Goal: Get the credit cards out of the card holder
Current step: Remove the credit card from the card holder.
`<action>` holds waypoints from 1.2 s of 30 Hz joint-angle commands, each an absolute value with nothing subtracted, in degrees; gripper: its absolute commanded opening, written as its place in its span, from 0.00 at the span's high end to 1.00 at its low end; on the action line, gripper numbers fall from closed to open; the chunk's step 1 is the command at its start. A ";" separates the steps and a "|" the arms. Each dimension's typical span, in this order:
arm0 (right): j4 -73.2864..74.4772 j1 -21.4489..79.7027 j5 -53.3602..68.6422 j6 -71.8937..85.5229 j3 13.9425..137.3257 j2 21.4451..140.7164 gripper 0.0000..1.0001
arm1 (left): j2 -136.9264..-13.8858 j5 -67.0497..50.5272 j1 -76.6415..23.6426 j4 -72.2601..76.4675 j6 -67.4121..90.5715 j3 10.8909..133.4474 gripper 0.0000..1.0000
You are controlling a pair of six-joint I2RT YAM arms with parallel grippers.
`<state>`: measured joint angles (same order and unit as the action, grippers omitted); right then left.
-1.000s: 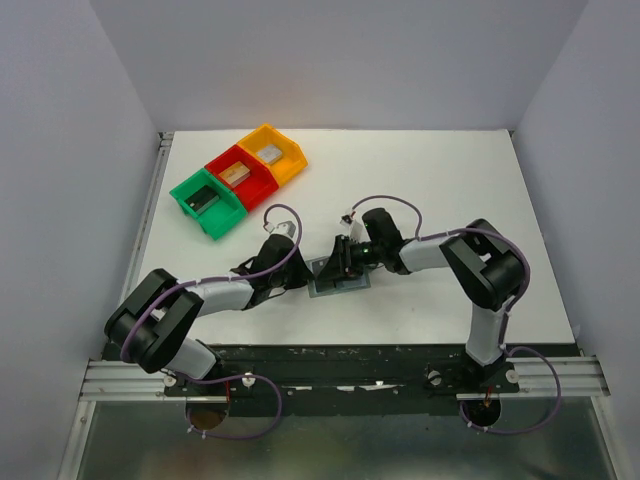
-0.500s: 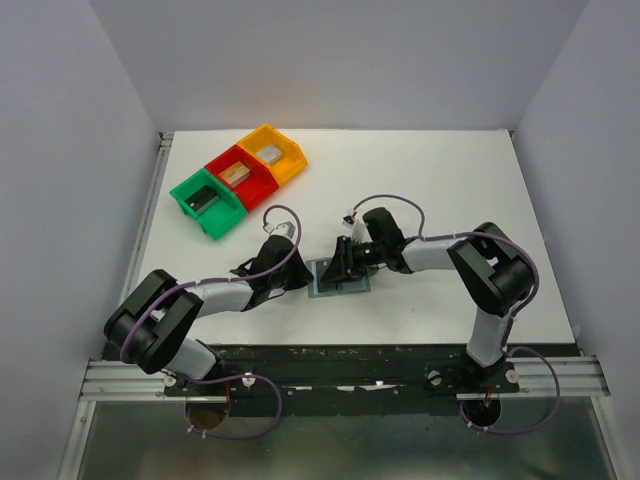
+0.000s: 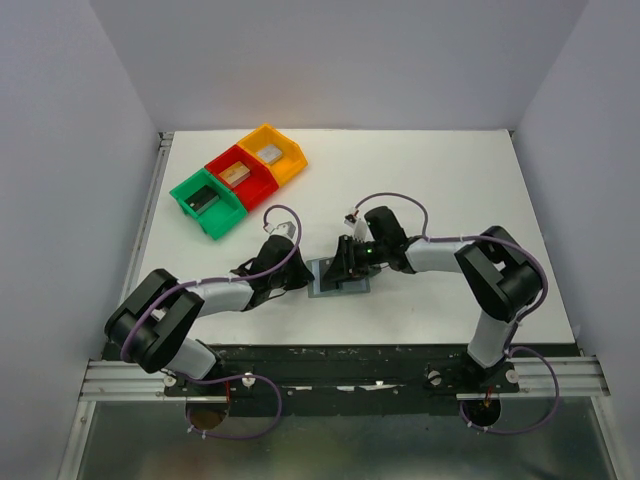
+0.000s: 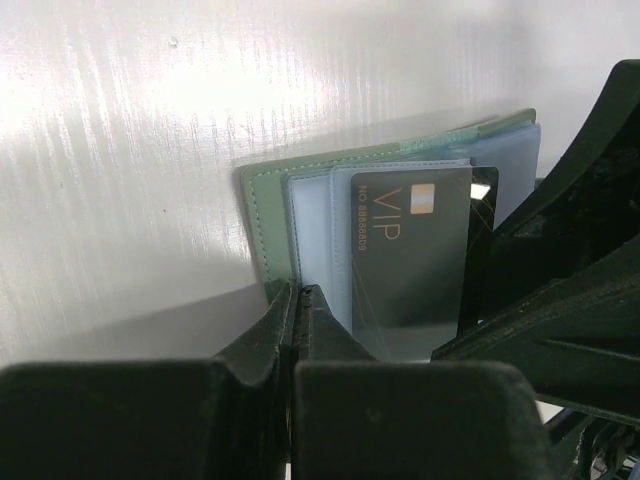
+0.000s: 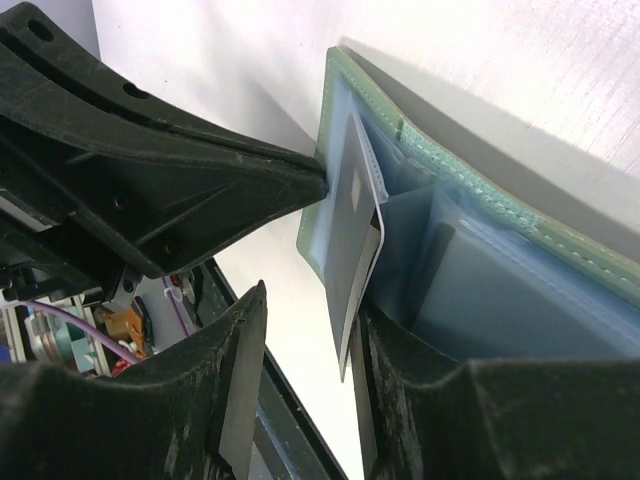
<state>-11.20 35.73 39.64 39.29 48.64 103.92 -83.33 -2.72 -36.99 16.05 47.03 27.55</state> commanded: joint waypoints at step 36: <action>-6.60 34.28 34.89 36.30 45.70 97.30 0.73 | -83.76 -2.37 -37.35 11.51 46.93 26.10 1.00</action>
<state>-7.38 34.48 36.56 37.26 46.11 99.24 -83.57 -2.81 -36.99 16.45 47.66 27.55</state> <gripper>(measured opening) 0.297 0.027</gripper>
